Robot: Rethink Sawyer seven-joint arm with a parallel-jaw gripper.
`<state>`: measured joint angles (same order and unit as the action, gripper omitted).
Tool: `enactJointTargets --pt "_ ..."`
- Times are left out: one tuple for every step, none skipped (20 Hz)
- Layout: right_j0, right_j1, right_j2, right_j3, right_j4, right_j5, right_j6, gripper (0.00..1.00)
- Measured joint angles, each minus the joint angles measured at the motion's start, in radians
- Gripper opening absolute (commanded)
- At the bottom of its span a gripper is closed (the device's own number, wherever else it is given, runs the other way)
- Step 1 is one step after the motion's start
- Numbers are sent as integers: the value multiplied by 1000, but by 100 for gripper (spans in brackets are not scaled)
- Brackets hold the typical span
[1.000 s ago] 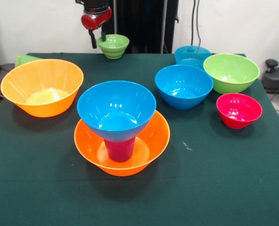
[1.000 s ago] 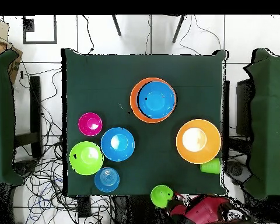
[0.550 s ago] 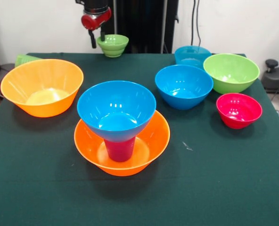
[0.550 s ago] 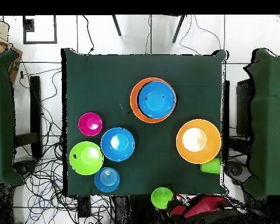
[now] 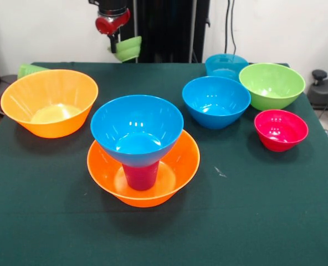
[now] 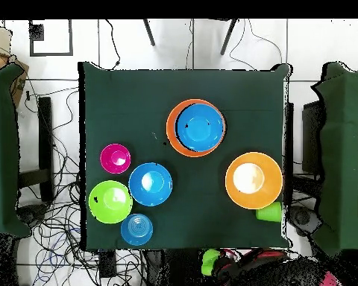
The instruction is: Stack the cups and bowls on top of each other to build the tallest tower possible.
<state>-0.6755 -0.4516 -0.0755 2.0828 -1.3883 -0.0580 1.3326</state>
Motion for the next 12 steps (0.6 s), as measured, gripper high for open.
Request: enactJointTargets --pt "3 1 -3 -2 0 0 0 0" --pt "6 1 -6 -4 0 0 0 0" --pt "7 1 -9 -6 0 0 0 0" --pt "8 2 -11 -9 0 0 0 0" --pt "8 2 -13 -10 0 0 0 0" --pt "8 3 -15 -12 0 0 0 0" --pt "8 3 -19 -14 0 -2 0 0" --pt "9 5 -22 -15 0 -4 0 0" --pt "9 7 -27 -17 0 -7 0 0" --pt "9 11 -32 -19 0 -13 0 0" --pt "9 13 -36 -19 0 -17 0 0" --pt "9 15 -38 -20 0 -19 0 0"
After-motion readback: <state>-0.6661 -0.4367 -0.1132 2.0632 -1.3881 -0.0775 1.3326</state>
